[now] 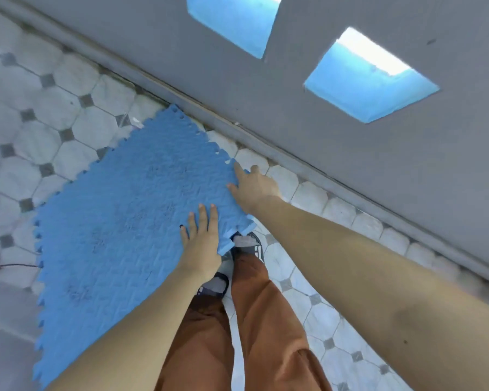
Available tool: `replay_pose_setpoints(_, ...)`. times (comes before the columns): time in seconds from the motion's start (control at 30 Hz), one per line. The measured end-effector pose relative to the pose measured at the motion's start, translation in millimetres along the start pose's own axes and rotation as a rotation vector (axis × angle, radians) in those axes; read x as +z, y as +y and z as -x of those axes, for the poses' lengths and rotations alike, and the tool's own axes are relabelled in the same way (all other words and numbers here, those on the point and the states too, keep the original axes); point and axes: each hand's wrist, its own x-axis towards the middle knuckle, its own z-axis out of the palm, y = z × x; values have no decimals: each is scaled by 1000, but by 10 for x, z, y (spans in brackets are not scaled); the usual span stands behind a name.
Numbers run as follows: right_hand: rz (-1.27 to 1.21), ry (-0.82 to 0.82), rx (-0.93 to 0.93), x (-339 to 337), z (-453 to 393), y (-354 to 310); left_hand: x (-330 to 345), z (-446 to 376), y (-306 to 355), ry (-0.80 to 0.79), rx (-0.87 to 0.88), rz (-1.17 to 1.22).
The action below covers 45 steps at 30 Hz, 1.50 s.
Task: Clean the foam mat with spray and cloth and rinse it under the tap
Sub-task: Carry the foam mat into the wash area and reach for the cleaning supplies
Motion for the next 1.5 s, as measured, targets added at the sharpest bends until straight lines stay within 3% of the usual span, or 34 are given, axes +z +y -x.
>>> replay_pose_setpoints(0.27, -8, -17, 179, 170, 995, 612, 131, 687, 541, -181, 160, -48)
replay_pose_setpoints(0.4, -83, -84, 302, 720, 2039, 908, 599, 1463, 688, -336, 258, -144)
replay_pose_setpoints(0.67, -423, -60, 684, 1189, 3427, 2341, 1205, 1926, 2037, -537, 542, -405)
replay_pose_setpoints(0.93, -754, -5, 1048, 2151, 4903, 3453, 2345, 2488, 3273, -722, 800, -723)
replay_pose_setpoints(1.27, -1195, -2, 1507, 3275, 6433, 4069, 3659, 3300, 4160, -993, 1018, -997)
replay_pose_setpoints(1.5, -1411, 129, 1689, 3583, 6871, 4139, 4012, 3684, 4609, -943, 1263, -1339)
